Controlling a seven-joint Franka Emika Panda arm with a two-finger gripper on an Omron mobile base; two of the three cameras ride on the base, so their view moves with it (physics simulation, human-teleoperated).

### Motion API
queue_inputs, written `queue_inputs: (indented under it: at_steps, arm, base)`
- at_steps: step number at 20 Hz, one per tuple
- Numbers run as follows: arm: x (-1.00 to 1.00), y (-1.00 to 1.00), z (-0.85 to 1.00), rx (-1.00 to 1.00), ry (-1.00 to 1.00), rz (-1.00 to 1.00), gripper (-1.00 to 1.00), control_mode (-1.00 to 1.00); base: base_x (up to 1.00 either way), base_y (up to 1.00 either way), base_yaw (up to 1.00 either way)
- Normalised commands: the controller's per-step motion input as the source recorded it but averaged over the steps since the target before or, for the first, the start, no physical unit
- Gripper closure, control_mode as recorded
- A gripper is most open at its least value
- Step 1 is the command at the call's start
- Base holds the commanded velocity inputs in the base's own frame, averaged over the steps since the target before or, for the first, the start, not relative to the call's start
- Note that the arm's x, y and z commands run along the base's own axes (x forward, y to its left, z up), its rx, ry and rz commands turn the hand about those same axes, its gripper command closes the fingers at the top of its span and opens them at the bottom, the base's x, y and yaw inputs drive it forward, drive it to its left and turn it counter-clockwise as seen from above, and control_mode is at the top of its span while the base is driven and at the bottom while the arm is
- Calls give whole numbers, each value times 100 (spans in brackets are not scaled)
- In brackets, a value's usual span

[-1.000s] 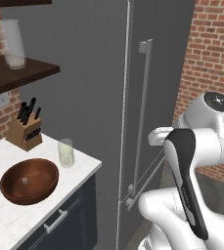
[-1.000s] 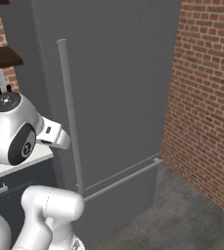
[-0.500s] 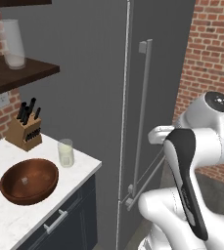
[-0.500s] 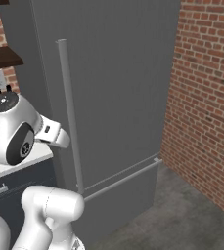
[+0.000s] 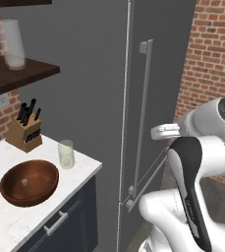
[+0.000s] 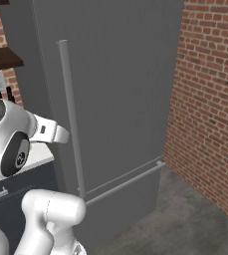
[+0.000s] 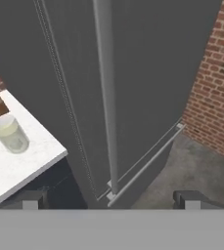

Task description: Grab a lemon wedge from the fridge and one ice cube from the ice bowl, and put them in the glass of lemonade.

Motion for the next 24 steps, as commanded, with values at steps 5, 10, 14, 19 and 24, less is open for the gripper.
queue_inputs:
  at_steps: [5, 10, 14, 19, 24]
  arm:
    - [0, -13, 53, 0, 0, 11, -100, -100]
    - [1, -21, 40, 0, 0, 7, -100, -100]
    - [0, -3, 24, 0, 0, 8, -100, -100]
    - [0, 0, 7, 0, 0, 10, -100, -100]
    - [4, 0, 0, 0, 1, 11, -100, -100]
  base:
    - [0, 0, 0]
    - [0, 0, 0]
    - [0, 0, 0]
    - [0, 0, 0]
    - [0, 0, 0]
